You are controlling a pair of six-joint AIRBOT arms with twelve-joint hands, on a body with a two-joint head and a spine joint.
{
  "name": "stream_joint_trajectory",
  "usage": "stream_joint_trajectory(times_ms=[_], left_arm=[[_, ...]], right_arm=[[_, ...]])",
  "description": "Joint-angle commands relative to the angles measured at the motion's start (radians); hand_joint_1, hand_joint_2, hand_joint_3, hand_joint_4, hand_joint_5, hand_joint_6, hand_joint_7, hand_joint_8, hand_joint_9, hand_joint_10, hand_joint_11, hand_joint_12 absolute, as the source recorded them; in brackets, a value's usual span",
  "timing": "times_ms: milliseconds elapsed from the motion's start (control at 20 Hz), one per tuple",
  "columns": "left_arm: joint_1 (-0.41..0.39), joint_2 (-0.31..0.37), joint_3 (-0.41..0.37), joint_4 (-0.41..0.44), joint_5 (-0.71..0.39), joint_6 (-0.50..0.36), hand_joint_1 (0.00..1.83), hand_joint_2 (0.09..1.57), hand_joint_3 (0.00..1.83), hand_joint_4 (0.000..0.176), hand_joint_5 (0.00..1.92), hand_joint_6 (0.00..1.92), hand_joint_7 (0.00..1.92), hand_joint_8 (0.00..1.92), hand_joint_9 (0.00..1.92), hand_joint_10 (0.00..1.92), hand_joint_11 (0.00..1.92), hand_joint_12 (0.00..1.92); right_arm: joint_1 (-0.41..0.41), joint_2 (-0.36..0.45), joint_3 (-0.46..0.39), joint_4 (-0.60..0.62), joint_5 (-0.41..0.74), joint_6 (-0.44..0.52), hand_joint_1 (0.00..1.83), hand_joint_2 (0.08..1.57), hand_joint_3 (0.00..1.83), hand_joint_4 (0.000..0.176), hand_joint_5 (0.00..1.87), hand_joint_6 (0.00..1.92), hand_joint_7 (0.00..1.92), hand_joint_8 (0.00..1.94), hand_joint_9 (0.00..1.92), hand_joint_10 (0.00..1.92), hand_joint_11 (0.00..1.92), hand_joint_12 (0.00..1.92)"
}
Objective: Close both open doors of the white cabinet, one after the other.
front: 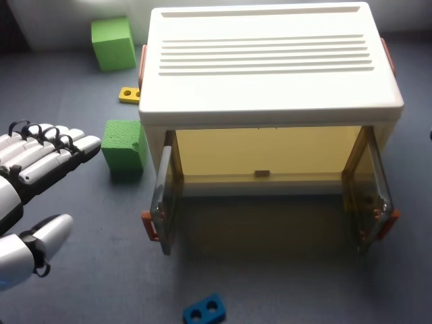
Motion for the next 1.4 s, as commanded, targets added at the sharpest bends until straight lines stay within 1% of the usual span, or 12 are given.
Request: stream_joint_trajectory(times_ms=[0, 100, 250, 350, 450, 500, 650, 750, 850, 900, 1200, 1350], left_arm=[[-0.002, -0.003, 0.003, 0.0, -0.12, -0.007, 0.0, 1.57, 0.12, 0.0, 0.04, 0.0, 0.0, 0.0, 0.02, 0.0, 0.0, 0.19], [-0.002, -0.004, 0.005, 0.004, -0.115, -0.012, 0.0, 1.57, 0.14, 0.0, 0.02, 0.0, 0.0, 0.0, 0.0, 0.0, 0.0, 0.15], [-0.003, -0.005, 0.004, 0.047, -0.088, -0.041, 0.0, 1.57, 0.18, 0.0, 0.01, 0.0, 0.0, 0.0, 0.03, 0.0, 0.0, 0.21], [-0.008, -0.016, 0.006, 0.081, -0.06, -0.063, 0.0, 1.57, 0.22, 0.0, 0.02, 0.0, 0.01, 0.0, 0.04, 0.0, 0.0, 0.26], [-0.019, -0.025, 0.012, 0.115, -0.025, -0.082, 0.0, 1.57, 0.24, 0.0, 0.05, 0.01, 0.01, 0.0, 0.03, 0.0, 0.0, 0.21], [-0.025, -0.028, 0.014, 0.129, -0.015, -0.087, 0.0, 1.57, 0.23, 0.0, 0.05, 0.01, 0.01, 0.0, 0.03, 0.0, 0.0, 0.22], [-0.036, -0.032, 0.018, 0.15, -0.008, -0.095, 0.0, 1.57, 0.21, 0.0, 0.06, 0.01, 0.02, 0.0, 0.03, 0.0, 0.0, 0.21], [-0.041, -0.036, 0.02, 0.154, -0.005, -0.095, 0.0, 1.57, 0.21, 0.0, 0.06, 0.0, 0.02, 0.0, 0.03, 0.0, 0.0, 0.19], [-0.05, -0.042, 0.023, 0.161, -0.001, -0.096, 0.0, 1.57, 0.19, 0.0, 0.06, 0.0, 0.01, 0.0, 0.02, 0.0, 0.0, 0.14], [-0.057, -0.045, 0.024, 0.167, 0.003, -0.098, 0.0, 1.57, 0.19, 0.0, 0.06, 0.0, 0.01, 0.0, 0.01, 0.0, 0.0, 0.11], [-0.113, -0.081, 0.047, 0.218, 0.05, -0.128, 0.0, 1.57, 0.11, 0.0, 0.08, 0.01, 0.03, 0.0, 0.05, 0.0, 0.03, 0.13], [-0.137, -0.089, 0.052, 0.246, 0.066, -0.14, 0.0, 1.57, 0.08, 0.0, 0.09, 0.0, 0.05, 0.0, 0.09, 0.01, 0.1, 0.17]], right_arm=[[0.007, 0.0, 0.004, 0.029, 0.114, 0.003, 0.12, 1.47, 0.01, 0.0, 0.05, 0.0, 0.03, 0.0, 0.01, 0.0, 0.03, 0.03], [0.008, 0.0, 0.004, 0.026, 0.108, -0.001, 0.26, 1.47, 0.0, 0.003, 0.04, 0.0, 0.04, 0.0, 0.03, 0.0, 0.05, 0.02], [0.011, 0.0, 0.003, 0.017, 0.101, -0.003, 0.3, 1.48, 0.0, 0.019, 0.03, 0.0, 0.03, 0.0, 0.03, 0.0, 0.05, 0.02], [0.015, 0.0, 0.002, 0.009, 0.094, -0.006, 0.3, 1.48, 0.0, 0.005, 0.03, 0.0, 0.01, 0.0, 0.0, 0.0, 0.03, 0.01], [0.019, 0.001, 0.001, 0.005, 0.092, -0.006, 0.27, 1.49, 0.0, 0.009, 0.02, 0.0, 0.0, 0.0, 0.0, 0.0, 0.02, 0.0], [0.021, 0.001, 0.001, 0.004, 0.092, -0.006, 0.17, 1.49, 0.0, 0.028, 0.0, 0.0, 0.0, 0.0, 0.0, 0.0, 0.02, 0.0], [0.025, 0.001, 0.002, 0.001, 0.085, -0.008, 0.01, 1.5, 0.0, 0.008, 0.01, 0.0, 0.0, 0.0, 0.0, 0.0, 0.01, 0.0], [0.026, 0.0, 0.001, 0.0, 0.081, -0.009, 0.0, 1.48, 0.0, 0.018, 0.0, 0.0, 0.0, 0.0, 0.0, 0.0, 0.0, 0.0], [0.026, -0.001, 0.001, 0.0, 0.078, -0.009, 0.0, 1.48, 0.0, 0.008, 0.0, 0.0, 0.0, 0.0, 0.0, 0.0, 0.01, 0.0], [0.026, -0.002, 0.001, 0.001, 0.077, -0.009, 0.0, 1.47, 0.0, 0.016, 0.0, 0.0, 0.0, 0.0, 0.0, 0.0, 0.0, 0.0], [0.026, -0.003, 0.001, 0.001, 0.076, -0.009, 0.0, 1.5, 0.0, 0.0, 0.0, 0.0, 0.0, 0.0, 0.0, 0.0, 0.02, 0.01], [0.026, -0.003, 0.0, 0.002, 0.075, -0.009, 0.0, 1.48, 0.0, 0.006, 0.0, 0.0, 0.01, 0.0, 0.0, 0.0, 0.03, 0.01]])
